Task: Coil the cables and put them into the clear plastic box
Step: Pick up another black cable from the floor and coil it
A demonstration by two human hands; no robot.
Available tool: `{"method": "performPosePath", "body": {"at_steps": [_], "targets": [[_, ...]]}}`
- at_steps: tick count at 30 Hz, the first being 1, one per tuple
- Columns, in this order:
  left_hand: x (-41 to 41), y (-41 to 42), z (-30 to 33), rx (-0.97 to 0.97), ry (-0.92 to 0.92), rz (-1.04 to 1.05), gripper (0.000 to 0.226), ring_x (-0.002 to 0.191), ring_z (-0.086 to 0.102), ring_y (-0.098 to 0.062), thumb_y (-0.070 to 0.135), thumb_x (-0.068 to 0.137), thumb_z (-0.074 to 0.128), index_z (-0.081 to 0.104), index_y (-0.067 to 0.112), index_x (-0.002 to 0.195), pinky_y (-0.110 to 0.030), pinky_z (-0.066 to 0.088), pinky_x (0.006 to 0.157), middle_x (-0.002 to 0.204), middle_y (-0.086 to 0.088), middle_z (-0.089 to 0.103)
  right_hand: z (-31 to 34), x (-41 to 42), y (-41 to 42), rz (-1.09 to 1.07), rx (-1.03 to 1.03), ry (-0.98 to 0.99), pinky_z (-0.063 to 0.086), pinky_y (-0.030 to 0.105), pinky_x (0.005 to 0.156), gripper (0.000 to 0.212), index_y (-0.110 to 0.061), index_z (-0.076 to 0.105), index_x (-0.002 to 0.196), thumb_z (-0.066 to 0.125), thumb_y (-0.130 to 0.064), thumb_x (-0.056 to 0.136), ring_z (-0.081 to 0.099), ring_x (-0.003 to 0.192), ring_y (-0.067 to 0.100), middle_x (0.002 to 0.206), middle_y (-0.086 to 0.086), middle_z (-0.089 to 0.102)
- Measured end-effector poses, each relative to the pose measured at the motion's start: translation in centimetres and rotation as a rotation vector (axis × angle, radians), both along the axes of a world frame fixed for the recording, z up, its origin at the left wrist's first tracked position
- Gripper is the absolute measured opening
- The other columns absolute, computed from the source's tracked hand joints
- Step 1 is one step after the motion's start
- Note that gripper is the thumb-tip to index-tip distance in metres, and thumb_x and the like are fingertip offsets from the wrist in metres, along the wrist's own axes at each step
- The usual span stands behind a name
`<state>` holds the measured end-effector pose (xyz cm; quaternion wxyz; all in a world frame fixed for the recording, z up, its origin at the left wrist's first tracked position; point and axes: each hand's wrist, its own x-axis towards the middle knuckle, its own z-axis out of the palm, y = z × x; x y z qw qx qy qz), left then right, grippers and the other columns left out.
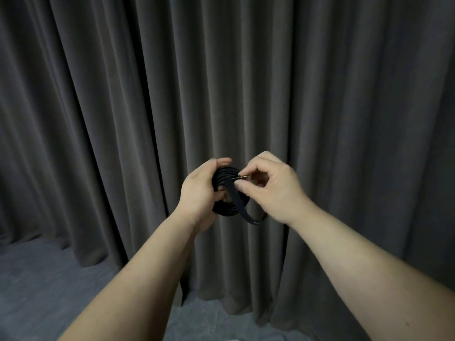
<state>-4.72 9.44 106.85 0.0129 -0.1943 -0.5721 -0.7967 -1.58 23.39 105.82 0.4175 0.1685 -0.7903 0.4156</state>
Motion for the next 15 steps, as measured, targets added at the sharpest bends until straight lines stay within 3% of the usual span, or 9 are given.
{"method": "performPosePath", "body": {"at_steps": [3, 5, 6, 8, 10, 12, 15], "targets": [[0.07, -0.19, 0.13, 0.014, -0.018, -0.037, 0.027, 0.047, 0.05, -0.008, 0.008, 0.098, 0.044, 0.07, 0.007, 0.089, -0.017, 0.042, 0.045, 0.065, -0.002, 0.062, 0.31, 0.3, -0.01, 0.042, 0.062, -0.047, 0.054, 0.03, 0.074, 0.013, -0.027, 0.06, 0.074, 0.072, -0.024, 0.073, 0.061, 0.083, 0.004, 0.104, -0.014, 0.058], [0.1, -0.18, 0.13, 0.0, -0.018, -0.057, 0.025, 0.047, 0.049, -0.01, 0.006, 0.097, 0.043, 0.068, 0.004, 0.093, -0.017, 0.04, 0.043, 0.064, -0.004, 0.062, 0.43, 0.39, -0.06, 0.081, 0.098, -0.12, 0.055, 0.038, 0.083, 0.017, -0.033, 0.055, 0.08, 0.069, -0.023, 0.078, 0.064, 0.096, 0.007, 0.116, -0.013, 0.059], [0.16, -0.14, 0.14, -0.005, -0.023, -0.064, 0.025, 0.047, 0.049, -0.01, 0.005, 0.097, 0.042, 0.067, 0.002, 0.096, -0.017, 0.04, 0.043, 0.063, -0.005, 0.061, 0.52, 0.48, -0.21, 0.103, 0.114, -0.166, 0.054, 0.041, 0.088, 0.018, -0.038, 0.055, 0.089, 0.065, -0.027, 0.081, 0.064, 0.101, 0.009, 0.12, -0.012, 0.059], [0.12, -0.09, 0.1, -0.006, -0.038, -0.073, 0.025, 0.052, 0.05, -0.014, 0.005, 0.098, 0.04, 0.064, 0.001, 0.1, -0.021, 0.04, 0.046, 0.065, -0.007, 0.061, 0.72, 0.6, -0.5, 0.081, 0.21, -0.231, 0.047, 0.039, 0.101, 0.039, -0.045, 0.049, 0.122, 0.054, -0.031, 0.085, 0.058, 0.117, 0.012, 0.131, -0.008, 0.057], [0.14, -0.13, 0.07, -0.004, -0.044, -0.084, 0.025, 0.053, 0.049, -0.015, 0.007, 0.099, 0.039, 0.064, 0.003, 0.096, -0.023, 0.04, 0.047, 0.065, -0.008, 0.061, 0.76, 0.67, -0.57, 0.012, 0.345, -0.254, 0.034, 0.028, 0.111, 0.054, -0.033, 0.035, 0.145, 0.049, -0.025, 0.094, 0.044, 0.132, 0.01, 0.144, -0.006, 0.047], [0.2, -0.26, 0.1, -0.004, -0.045, -0.091, 0.025, 0.052, 0.052, -0.014, 0.007, 0.099, 0.04, 0.064, 0.004, 0.093, -0.024, 0.042, 0.048, 0.062, -0.005, 0.061, 0.82, 0.78, -0.51, -0.02, 0.39, -0.246, 0.028, 0.021, 0.112, 0.054, -0.026, 0.031, 0.149, 0.048, -0.02, 0.098, 0.037, 0.136, 0.007, 0.148, -0.008, 0.041], [0.49, -0.15, 0.22, 0.021, -0.053, -0.09, 0.02, 0.04, 0.048, -0.009, 0.006, 0.098, 0.042, 0.059, 0.001, 0.091, -0.019, 0.038, 0.04, 0.054, -0.002, 0.057, 0.66, 0.72, -0.39, -0.012, 0.387, -0.221, 0.033, 0.024, 0.111, 0.051, -0.023, 0.037, 0.146, 0.052, -0.019, 0.097, 0.043, 0.132, 0.009, 0.143, -0.006, 0.048]]}}
